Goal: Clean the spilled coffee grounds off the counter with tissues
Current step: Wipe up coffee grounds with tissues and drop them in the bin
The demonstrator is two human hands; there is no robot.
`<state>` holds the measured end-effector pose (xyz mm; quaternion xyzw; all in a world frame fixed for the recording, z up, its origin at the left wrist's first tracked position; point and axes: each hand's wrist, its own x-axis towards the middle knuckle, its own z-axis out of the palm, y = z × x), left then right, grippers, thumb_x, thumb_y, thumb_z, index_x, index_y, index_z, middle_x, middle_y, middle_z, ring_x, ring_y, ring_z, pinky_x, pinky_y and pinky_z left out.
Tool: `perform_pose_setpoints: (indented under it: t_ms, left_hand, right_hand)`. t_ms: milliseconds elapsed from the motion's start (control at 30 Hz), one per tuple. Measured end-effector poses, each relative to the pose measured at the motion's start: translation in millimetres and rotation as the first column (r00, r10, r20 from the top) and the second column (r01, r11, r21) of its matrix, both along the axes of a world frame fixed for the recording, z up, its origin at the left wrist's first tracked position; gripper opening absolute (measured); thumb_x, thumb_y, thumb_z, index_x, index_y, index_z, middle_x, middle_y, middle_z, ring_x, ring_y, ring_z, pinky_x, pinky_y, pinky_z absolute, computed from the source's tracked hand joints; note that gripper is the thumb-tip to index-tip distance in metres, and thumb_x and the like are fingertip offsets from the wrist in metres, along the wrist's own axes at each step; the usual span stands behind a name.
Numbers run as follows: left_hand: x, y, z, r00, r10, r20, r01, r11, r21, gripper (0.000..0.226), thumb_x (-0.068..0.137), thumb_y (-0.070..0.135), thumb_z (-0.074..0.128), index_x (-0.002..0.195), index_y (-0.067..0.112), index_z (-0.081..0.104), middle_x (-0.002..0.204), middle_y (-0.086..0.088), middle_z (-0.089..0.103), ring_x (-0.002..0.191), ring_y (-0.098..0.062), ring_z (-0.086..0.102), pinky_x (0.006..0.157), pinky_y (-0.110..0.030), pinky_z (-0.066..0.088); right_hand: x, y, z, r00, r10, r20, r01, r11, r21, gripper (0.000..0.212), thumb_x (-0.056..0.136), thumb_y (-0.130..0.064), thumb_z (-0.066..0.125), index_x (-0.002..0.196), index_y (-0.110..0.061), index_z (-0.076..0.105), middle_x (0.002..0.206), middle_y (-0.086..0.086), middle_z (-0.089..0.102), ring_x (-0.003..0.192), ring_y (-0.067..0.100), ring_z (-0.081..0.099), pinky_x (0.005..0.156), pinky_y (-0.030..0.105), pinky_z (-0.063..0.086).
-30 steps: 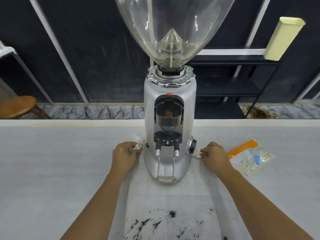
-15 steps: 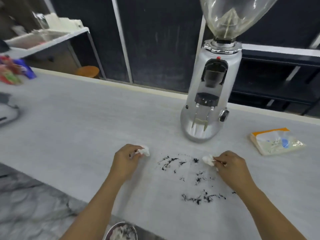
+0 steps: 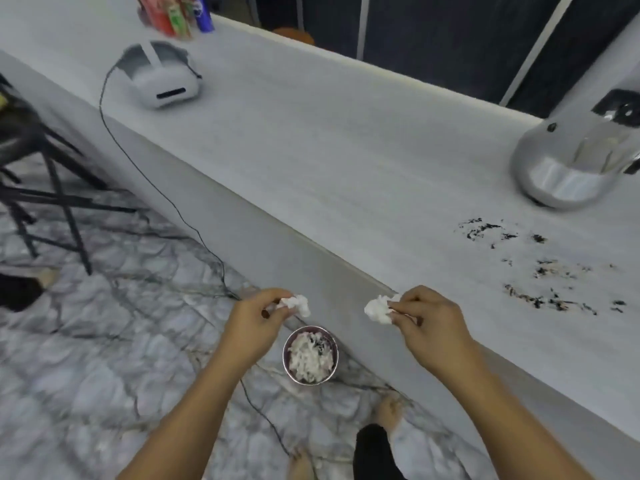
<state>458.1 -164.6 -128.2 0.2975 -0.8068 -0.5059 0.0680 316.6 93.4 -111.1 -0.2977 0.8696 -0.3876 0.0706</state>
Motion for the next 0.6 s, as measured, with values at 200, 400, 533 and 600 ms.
perform_pose_setpoints:
  t_ms: [200,400,533,600]
  left_hand:
    - [76,-13,-84,0.985,0.067,0.157,-0.076,0.996,0.05,0.019,0.089,0.019,0.072,0.096,0.037,0.072,0.095,0.02,0.071,0.089,-0.001,0.064,0.075,-0.024,0.054]
    - [87,-7,-250,0.97,0.111,0.215,-0.124,0.991,0.048,0.04,0.088,-0.003,0.062,0.099,0.035,0.064,0.107,0.018,0.062,0.098,0.003,0.057,0.076,-0.008,0.046]
    - [61,-6,-389,0.963,0.073,0.261,-0.088,0.995,0.046,0.031,0.086,-0.005,0.063,0.105,0.019,0.066,0.109,0.006,0.06,0.097,-0.003,0.056,0.078,-0.002,0.041]
    - [47,-8,-457,0.95,0.072,0.304,-0.084,0.996,0.028,0.029,0.085,-0.003,0.063,0.107,0.015,0.066,0.11,0.002,0.057,0.097,-0.007,0.054,0.079,0.002,0.036]
  right_hand:
    - [54,-46,-101,0.981,0.115,0.16,-0.129,0.988,0.085,0.019,0.074,0.001,0.079,0.087,-0.013,0.08,0.079,-0.007,0.062,0.069,-0.003,0.057,0.065,0.004,0.039]
    - [60,-76,-285,0.953,0.08,0.293,-0.146,0.966,0.211,0.019,0.073,0.003,0.08,0.085,-0.011,0.08,0.077,-0.007,0.065,0.065,0.005,0.061,0.065,0.003,0.042]
    - [47,-94,-421,0.956,0.11,0.273,-0.198,0.927,0.319,0.013,0.075,0.004,0.074,0.074,-0.008,0.078,0.071,-0.001,0.065,0.064,0.02,0.063,0.058,0.02,0.042]
    - [40,-102,-483,0.956,0.133,0.26,-0.231,0.889,0.395,0.01,0.077,-0.001,0.073,0.075,-0.009,0.078,0.071,0.007,0.067,0.065,0.027,0.063,0.057,0.025,0.042]
